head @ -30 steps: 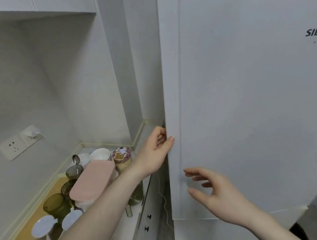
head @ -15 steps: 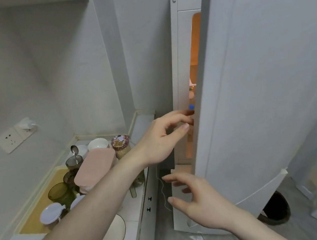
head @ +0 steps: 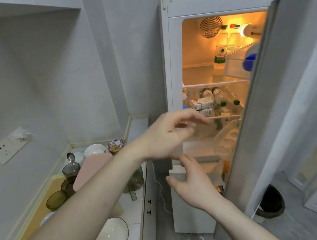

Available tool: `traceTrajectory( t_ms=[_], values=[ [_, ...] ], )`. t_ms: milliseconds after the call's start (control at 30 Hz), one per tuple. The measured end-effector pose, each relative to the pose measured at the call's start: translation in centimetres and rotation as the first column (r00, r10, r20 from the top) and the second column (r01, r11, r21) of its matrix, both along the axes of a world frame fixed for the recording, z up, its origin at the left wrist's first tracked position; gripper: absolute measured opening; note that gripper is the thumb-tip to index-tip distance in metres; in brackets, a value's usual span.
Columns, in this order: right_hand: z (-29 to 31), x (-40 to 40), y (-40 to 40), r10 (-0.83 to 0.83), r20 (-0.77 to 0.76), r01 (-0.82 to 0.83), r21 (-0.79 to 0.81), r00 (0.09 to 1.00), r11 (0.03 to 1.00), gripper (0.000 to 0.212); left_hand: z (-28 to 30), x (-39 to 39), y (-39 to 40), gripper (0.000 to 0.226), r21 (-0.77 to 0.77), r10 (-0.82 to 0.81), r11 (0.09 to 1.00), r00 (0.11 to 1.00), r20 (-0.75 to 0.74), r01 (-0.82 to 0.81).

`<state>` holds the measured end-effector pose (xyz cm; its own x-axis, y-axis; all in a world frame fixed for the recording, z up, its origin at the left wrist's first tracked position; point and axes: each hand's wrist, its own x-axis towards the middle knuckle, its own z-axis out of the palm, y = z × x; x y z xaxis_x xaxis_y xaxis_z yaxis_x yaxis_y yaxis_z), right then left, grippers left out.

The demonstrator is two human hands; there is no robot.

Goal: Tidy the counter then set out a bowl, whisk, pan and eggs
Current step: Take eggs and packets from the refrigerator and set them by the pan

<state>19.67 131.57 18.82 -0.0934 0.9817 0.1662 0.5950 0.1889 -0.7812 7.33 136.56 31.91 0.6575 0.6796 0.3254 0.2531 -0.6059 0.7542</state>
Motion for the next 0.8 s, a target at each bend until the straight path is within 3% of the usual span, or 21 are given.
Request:
traceTrajectory(
  t_ms=[100, 200, 433, 800],
  values=[
    [-0.2, 0.8, 0.4, -0.092, -0.033, 0.091, -0.013, 0.995, 0.996, 0.054, -0.4, -2.2, 2.6, 0.042, 0.024, 0.264, 0.964, 0.964, 0.021, -0.265],
    [-0.5, 1.7, 1.1, -0.193, -0.053, 0.192, -0.029, 0.98, 0.981, 0.054, -2.2, -4.4, 4.4, 0.046, 0.069, 0.415, 0.909, 0.904, -0.103, -0.41],
    [-0.6, 6.0, 1.5, -0.388, -0.084, 0.387, -0.029, 0.918, 0.922, 0.057, -5.9, -4.4, 4.4, 0.043, 0.01, 0.374, 0.923, 0.894, -0.246, -0.384],
    [-1.4, 11.4, -3.0, -0.402, -0.177, 0.401, -0.039, 0.898, 0.915, 0.072, -9.2, 2.3, 4.8, 0.042, 0.004, 0.247, 0.967, 0.931, -0.267, -0.255]
  ],
)
